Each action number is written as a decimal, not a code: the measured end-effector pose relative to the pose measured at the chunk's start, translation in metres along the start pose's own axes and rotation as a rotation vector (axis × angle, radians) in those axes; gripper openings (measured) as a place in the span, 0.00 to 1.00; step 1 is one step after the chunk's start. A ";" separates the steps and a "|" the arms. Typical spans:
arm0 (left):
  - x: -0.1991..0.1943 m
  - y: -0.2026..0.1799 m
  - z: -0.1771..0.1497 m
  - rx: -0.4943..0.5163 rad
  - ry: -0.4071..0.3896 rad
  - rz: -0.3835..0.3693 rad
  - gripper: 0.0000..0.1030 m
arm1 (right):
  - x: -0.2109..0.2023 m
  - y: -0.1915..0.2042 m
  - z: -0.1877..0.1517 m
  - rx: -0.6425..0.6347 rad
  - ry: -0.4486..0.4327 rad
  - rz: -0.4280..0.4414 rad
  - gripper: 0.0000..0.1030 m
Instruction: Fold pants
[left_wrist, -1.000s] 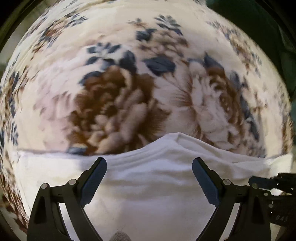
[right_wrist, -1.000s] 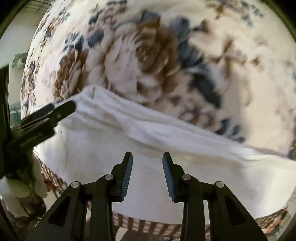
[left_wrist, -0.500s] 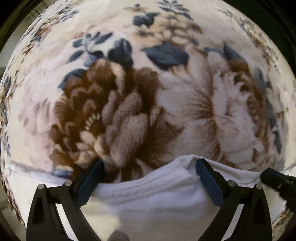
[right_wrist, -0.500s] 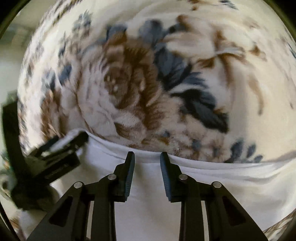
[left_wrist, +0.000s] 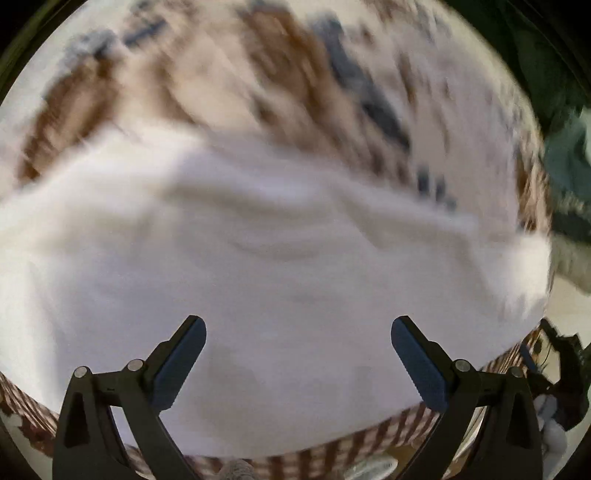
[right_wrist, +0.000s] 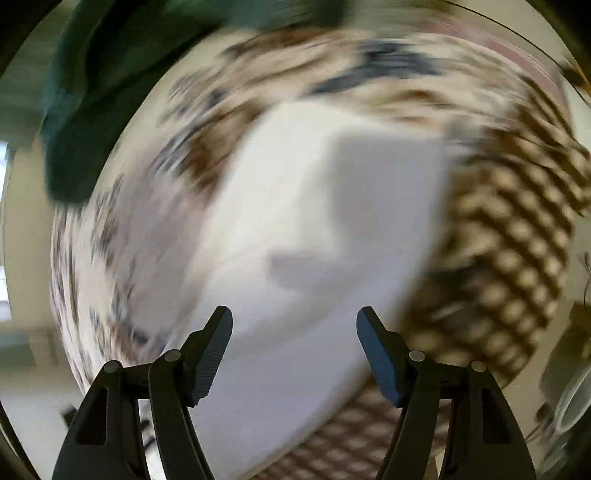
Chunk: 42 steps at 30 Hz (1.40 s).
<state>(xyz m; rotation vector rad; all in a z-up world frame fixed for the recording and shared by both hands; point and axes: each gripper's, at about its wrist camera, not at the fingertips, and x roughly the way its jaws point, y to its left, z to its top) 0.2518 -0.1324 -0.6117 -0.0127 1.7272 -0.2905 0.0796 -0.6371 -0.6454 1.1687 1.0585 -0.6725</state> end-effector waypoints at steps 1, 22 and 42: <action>0.012 -0.011 -0.004 0.008 0.019 0.012 1.00 | 0.003 -0.015 0.005 0.017 0.002 0.004 0.70; 0.070 -0.065 0.066 -0.021 0.148 0.212 1.00 | 0.079 -0.041 0.032 0.162 -0.051 0.470 0.09; -0.010 -0.065 0.053 0.043 -0.040 0.196 1.00 | -0.010 0.122 -0.029 -0.308 -0.131 0.340 0.08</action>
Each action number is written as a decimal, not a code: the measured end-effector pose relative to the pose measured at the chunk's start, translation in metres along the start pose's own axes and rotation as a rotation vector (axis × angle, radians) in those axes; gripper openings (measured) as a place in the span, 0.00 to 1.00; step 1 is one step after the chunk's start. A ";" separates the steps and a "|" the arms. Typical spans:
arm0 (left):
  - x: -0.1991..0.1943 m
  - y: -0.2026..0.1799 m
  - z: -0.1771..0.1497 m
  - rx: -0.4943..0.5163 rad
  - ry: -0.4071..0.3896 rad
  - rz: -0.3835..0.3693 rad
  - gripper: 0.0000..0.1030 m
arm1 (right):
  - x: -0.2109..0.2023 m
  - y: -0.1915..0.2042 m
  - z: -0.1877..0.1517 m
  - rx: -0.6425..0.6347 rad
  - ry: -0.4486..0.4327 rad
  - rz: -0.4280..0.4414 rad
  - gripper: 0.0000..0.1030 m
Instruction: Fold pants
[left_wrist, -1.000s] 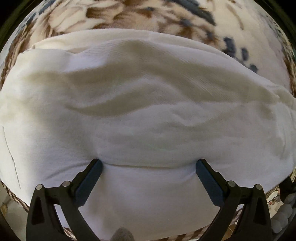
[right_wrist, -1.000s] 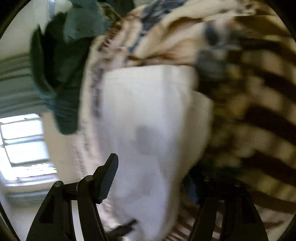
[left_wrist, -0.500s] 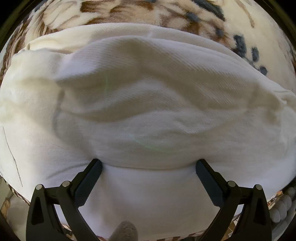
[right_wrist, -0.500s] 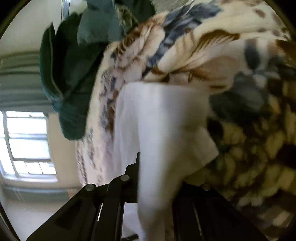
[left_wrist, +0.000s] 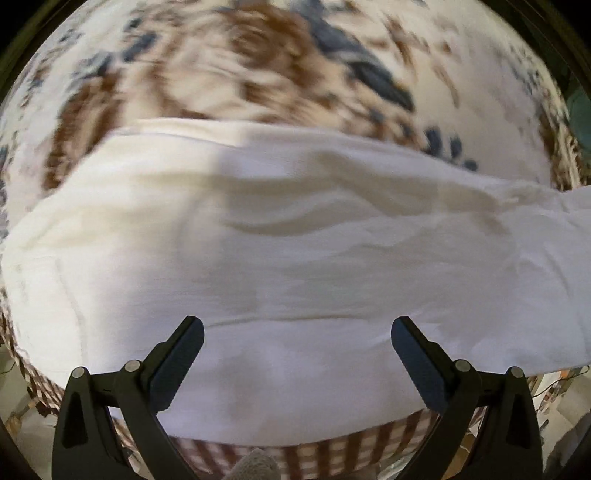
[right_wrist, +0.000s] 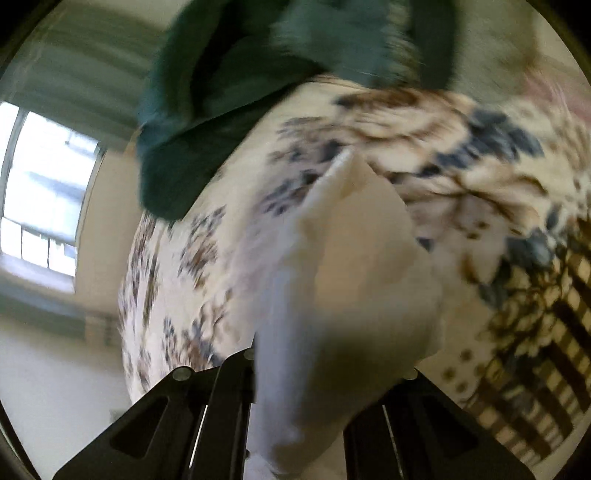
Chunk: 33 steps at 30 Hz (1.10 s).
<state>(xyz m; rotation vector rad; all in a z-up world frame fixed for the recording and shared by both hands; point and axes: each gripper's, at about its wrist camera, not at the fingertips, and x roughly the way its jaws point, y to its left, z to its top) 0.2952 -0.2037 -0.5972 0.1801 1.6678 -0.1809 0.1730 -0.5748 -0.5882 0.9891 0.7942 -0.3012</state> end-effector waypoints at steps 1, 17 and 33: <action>-0.005 0.010 -0.001 -0.013 -0.012 -0.004 1.00 | -0.002 0.013 -0.008 -0.030 0.004 -0.002 0.07; -0.035 0.255 -0.076 -0.451 -0.043 0.078 1.00 | 0.160 0.209 -0.299 -0.586 0.444 -0.099 0.17; -0.040 0.209 -0.030 -0.413 -0.100 -0.197 1.00 | 0.098 0.181 -0.253 -0.366 0.559 0.010 0.64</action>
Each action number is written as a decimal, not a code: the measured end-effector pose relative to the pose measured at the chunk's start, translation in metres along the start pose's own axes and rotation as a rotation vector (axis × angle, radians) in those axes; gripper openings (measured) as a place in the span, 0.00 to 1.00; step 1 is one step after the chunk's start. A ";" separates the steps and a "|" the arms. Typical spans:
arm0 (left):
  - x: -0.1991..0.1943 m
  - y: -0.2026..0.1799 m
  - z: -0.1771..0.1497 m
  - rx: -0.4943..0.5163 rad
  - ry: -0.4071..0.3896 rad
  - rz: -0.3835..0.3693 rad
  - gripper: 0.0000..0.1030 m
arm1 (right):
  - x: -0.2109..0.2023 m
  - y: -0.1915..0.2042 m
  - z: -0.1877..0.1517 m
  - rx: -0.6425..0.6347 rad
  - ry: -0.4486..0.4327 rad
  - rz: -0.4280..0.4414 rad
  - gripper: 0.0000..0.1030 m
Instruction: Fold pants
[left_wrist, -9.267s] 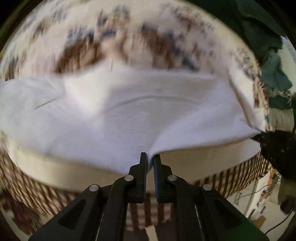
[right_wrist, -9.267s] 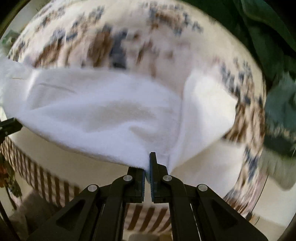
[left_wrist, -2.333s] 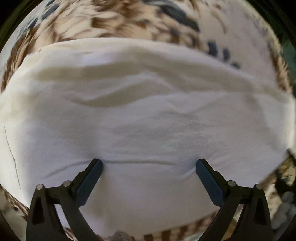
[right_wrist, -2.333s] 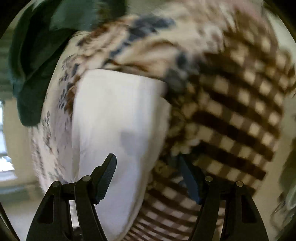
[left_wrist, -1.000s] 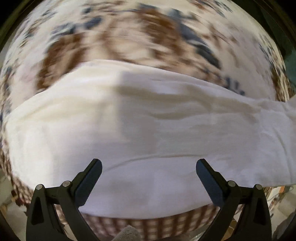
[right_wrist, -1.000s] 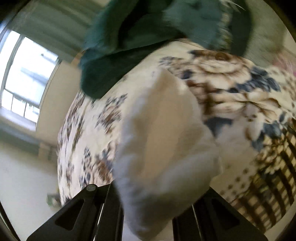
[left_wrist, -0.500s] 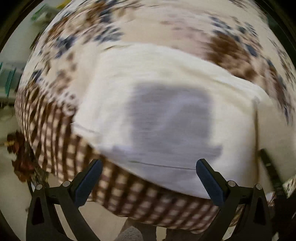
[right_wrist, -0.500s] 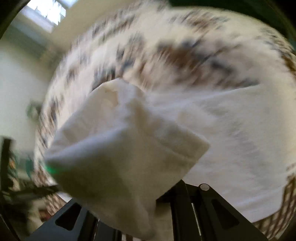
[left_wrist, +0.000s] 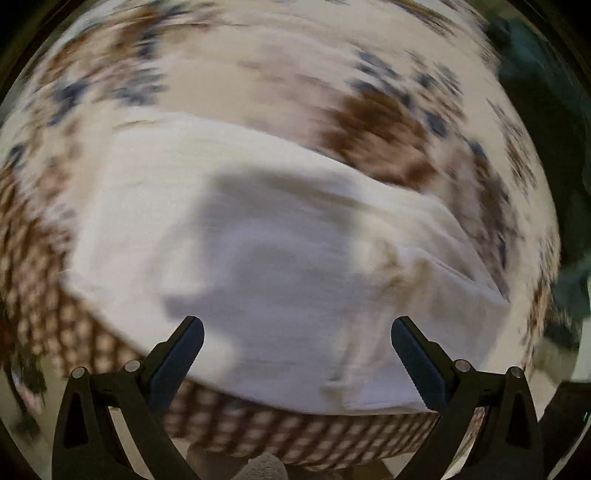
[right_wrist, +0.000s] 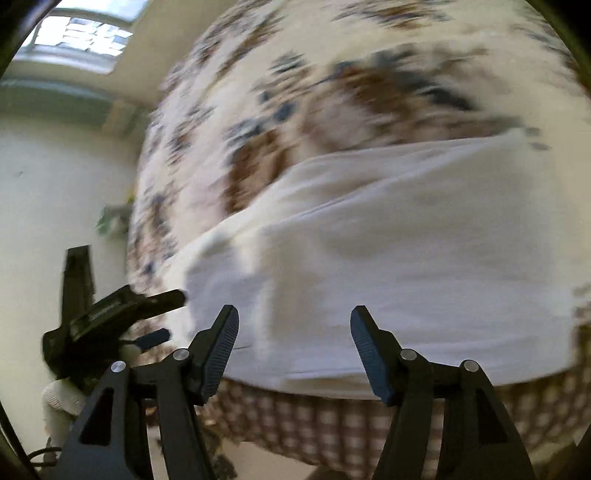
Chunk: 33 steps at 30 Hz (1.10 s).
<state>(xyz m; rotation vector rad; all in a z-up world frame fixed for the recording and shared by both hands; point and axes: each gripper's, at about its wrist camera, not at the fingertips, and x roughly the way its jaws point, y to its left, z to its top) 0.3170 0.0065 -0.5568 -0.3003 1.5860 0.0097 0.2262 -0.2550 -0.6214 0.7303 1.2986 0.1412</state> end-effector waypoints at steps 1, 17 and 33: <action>0.004 -0.003 -0.002 0.030 0.029 0.006 1.00 | -0.004 -0.015 0.002 0.030 -0.005 -0.024 0.64; 0.044 0.002 -0.006 0.031 -0.010 0.043 0.02 | 0.009 -0.098 0.002 0.199 0.034 -0.187 0.64; 0.044 -0.059 0.011 0.254 -0.073 -0.093 0.18 | 0.070 -0.036 0.006 0.091 0.146 -0.209 0.42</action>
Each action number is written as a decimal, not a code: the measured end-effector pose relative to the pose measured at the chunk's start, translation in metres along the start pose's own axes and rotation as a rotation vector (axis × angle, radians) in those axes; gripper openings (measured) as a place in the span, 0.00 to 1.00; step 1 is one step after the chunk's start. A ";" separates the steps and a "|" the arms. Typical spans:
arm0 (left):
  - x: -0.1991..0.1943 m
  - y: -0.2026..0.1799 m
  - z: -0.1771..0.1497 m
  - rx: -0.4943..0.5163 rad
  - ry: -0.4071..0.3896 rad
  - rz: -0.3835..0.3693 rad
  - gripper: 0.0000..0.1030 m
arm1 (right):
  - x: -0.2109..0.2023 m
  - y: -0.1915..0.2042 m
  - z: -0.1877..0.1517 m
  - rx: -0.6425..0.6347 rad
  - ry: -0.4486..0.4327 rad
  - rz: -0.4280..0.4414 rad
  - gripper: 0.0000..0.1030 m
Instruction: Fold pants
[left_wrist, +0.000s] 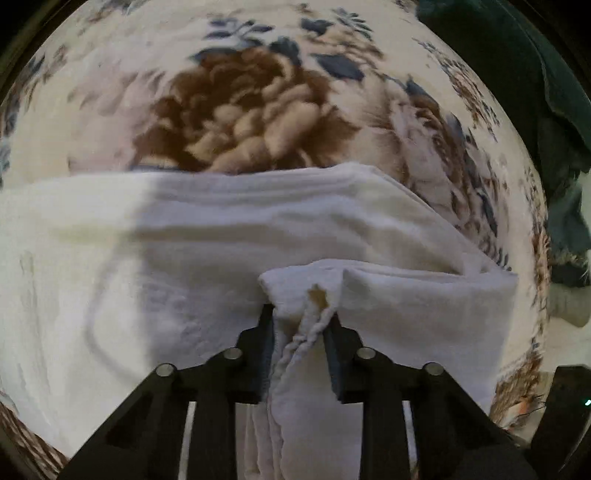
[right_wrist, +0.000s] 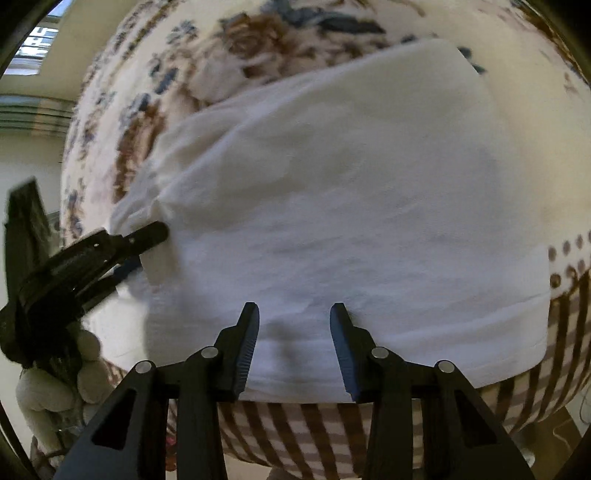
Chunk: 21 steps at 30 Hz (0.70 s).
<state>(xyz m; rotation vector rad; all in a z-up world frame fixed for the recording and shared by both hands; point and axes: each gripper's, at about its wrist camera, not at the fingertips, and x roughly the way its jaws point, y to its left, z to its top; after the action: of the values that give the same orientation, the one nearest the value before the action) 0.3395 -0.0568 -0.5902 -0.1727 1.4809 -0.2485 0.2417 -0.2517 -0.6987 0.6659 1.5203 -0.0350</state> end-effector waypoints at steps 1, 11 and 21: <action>-0.006 -0.001 -0.004 -0.002 -0.026 0.001 0.16 | 0.000 0.000 0.001 0.006 0.003 -0.007 0.42; -0.016 0.021 -0.015 -0.122 0.008 -0.030 0.29 | 0.003 0.023 0.004 -0.080 0.021 -0.092 0.48; -0.110 0.122 -0.070 -0.508 -0.254 0.008 1.00 | 0.017 0.070 0.004 -0.141 0.090 -0.210 0.58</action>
<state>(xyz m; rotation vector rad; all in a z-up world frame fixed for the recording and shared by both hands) 0.2687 0.0930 -0.5232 -0.5853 1.2658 0.1585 0.2766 -0.1895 -0.6877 0.3983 1.6579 -0.0578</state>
